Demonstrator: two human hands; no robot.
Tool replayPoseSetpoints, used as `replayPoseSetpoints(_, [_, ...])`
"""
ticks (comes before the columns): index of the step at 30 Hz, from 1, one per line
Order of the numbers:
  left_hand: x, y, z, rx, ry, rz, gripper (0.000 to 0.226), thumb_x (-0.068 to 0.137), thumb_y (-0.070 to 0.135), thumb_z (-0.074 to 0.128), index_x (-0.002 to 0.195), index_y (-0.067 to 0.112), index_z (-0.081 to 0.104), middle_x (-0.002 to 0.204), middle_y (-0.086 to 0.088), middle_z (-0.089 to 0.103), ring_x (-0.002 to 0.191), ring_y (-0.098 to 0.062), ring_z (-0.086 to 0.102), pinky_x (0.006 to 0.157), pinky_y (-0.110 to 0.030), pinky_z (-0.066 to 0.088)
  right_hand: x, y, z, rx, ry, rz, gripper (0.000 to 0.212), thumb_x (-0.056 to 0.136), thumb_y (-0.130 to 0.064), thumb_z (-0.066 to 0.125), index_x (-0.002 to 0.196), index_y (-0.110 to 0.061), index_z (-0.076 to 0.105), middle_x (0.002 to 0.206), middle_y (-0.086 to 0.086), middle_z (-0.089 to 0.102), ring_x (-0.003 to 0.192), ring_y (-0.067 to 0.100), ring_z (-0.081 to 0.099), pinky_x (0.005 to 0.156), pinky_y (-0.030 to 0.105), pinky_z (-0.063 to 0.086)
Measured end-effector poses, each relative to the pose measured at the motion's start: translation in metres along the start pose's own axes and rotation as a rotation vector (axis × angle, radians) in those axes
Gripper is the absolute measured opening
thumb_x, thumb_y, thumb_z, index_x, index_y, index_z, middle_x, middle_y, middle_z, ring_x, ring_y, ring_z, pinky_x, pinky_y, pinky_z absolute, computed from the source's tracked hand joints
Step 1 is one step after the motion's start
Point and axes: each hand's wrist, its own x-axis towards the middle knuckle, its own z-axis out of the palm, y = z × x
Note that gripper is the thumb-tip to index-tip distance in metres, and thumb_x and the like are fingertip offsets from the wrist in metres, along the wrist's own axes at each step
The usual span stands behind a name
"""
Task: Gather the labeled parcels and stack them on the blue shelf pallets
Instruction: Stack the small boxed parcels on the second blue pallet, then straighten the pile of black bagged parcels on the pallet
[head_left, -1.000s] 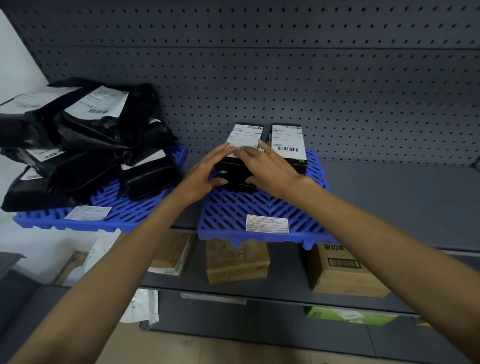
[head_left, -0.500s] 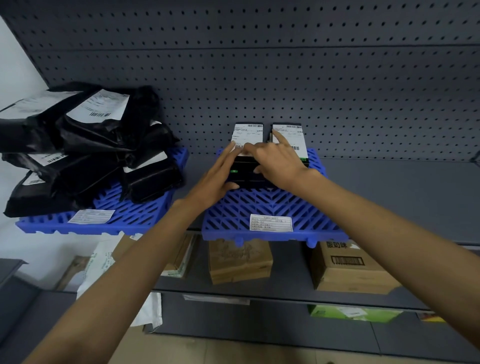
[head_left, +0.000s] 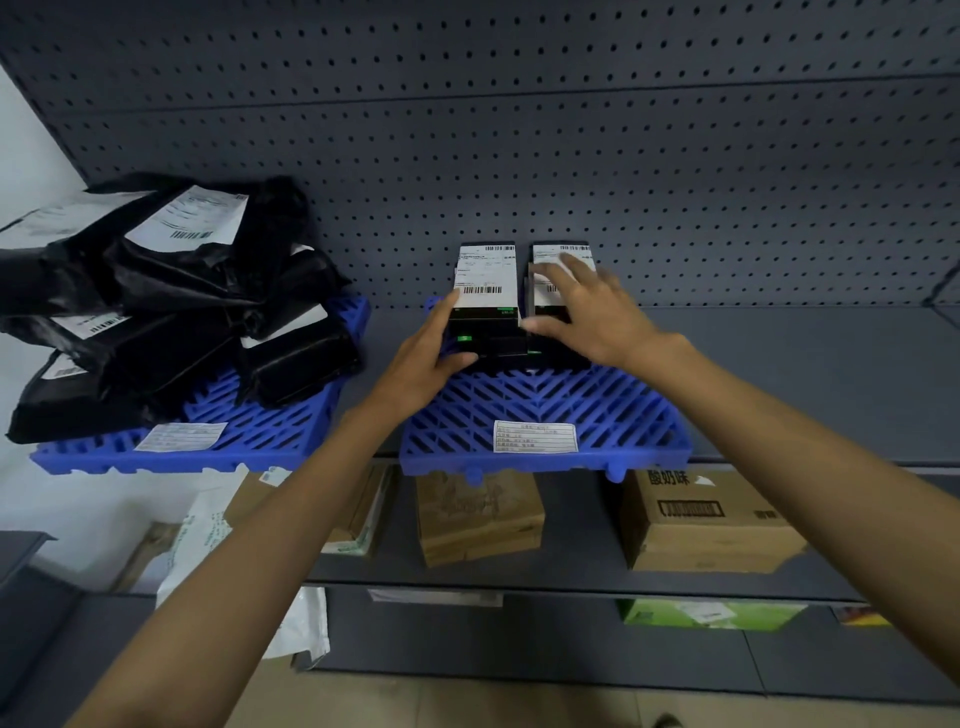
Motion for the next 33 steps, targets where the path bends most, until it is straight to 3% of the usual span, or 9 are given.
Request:
replayPoseSetpoints(4, [0.005,0.013,0.01,-0.112,0.041,-0.059,0.08,0.097,0.014,0.058,0.158,0.024,0.006,0.164,0.002,0.017,0.146,-0.019,0.026,0.117,-0.037,0.03,-0.014,0.018,0.013,0.326,-0.08,0.029,0.093,0.079,-0.035,0.079,0.153,-0.025,0.025,0.164,0.006,0.005,0.15,0.025,0.013,0.119,0.038,0.021])
replayPoseSetpoints(7, [0.009,0.019,0.015,-0.139,0.036,-0.07,0.075,0.099,0.008,0.053,0.158,0.02,0.007,0.164,0.001,0.014,0.149,-0.017,0.019,0.119,-0.036,0.025,-0.012,0.02,0.019,0.339,-0.042,0.019,0.095,0.077,-0.021,0.082,0.153,-0.023,0.027,0.164,0.005,0.006,0.15,0.023,0.014,0.119,0.036,0.023])
replayPoseSetpoints(10, [0.012,0.021,0.018,-0.114,0.035,-0.085,0.072,0.102,0.013,0.05,0.158,0.02,0.004,0.16,0.0,0.026,0.143,-0.017,0.032,0.106,-0.019,0.031,-0.006,0.021,0.02,0.331,-0.065,0.023,0.095,0.078,-0.015,0.081,0.154,-0.026,0.025,0.164,0.003,0.004,0.15,0.023,0.015,0.119,0.036,0.024])
replayPoseSetpoints(14, [0.011,0.023,0.022,-0.033,0.043,-0.103,0.074,0.102,0.016,0.048,0.158,0.018,-0.002,0.157,-0.003,0.033,0.138,-0.02,0.039,0.104,-0.021,0.032,-0.007,0.023,0.021,0.283,-0.082,0.01,0.095,0.08,-0.013,0.077,0.154,-0.03,0.021,0.165,-0.002,0.001,0.15,0.022,0.015,0.118,0.04,0.028])
replayPoseSetpoints(17, [0.013,0.024,0.012,0.111,-0.019,-0.091,0.075,0.102,0.017,0.048,0.157,0.017,-0.004,0.156,-0.005,0.034,0.135,-0.022,0.042,0.094,-0.013,0.03,-0.005,0.02,0.013,0.201,-0.153,-0.007,0.099,0.08,-0.025,0.079,0.156,-0.03,0.015,0.165,-0.003,-0.004,0.15,0.024,0.015,0.119,0.043,0.024])
replayPoseSetpoints(20, [0.013,0.031,-0.005,0.247,-0.107,-0.098,0.081,0.102,0.015,0.05,0.157,0.023,-0.008,0.158,-0.005,0.031,0.134,-0.027,0.042,0.092,-0.02,0.034,-0.001,0.009,0.0,0.1,-0.219,-0.017,0.101,0.08,-0.054,0.071,0.156,-0.034,0.008,0.164,-0.004,-0.008,0.15,0.035,-0.003,0.122,0.052,0.005])
replayPoseSetpoints(22, [0.004,0.038,-0.02,0.324,-0.121,-0.064,0.081,0.101,0.016,0.053,0.158,0.025,-0.004,0.159,-0.007,0.03,0.134,-0.03,0.042,0.093,-0.027,0.037,0.001,-0.005,-0.01,0.016,-0.13,-0.021,0.092,0.083,-0.066,0.057,0.155,-0.035,0.011,0.165,-0.005,-0.003,0.148,0.041,-0.008,0.119,0.054,0.005])
replayPoseSetpoints(25, [-0.022,0.044,-0.053,0.562,-0.025,0.049,0.074,0.1,0.024,0.055,0.158,0.026,0.008,0.163,0.002,0.019,0.146,-0.023,0.027,0.109,-0.04,0.036,0.009,-0.041,-0.023,-0.105,0.025,-0.151,0.073,0.093,-0.06,0.047,0.154,-0.027,0.022,0.162,0.003,0.018,0.147,0.042,0.011,0.118,0.052,0.018])
replayPoseSetpoints(33, [-0.107,0.032,-0.176,0.899,0.378,0.035,0.057,0.093,0.02,0.06,0.147,0.02,0.041,0.144,-0.003,0.048,0.133,-0.026,0.043,0.106,-0.042,0.043,0.045,-0.188,-0.025,0.059,0.181,-0.506,0.058,0.098,-0.042,0.05,0.149,-0.022,0.033,0.152,0.004,0.038,0.138,0.03,0.034,0.108,0.044,0.035])
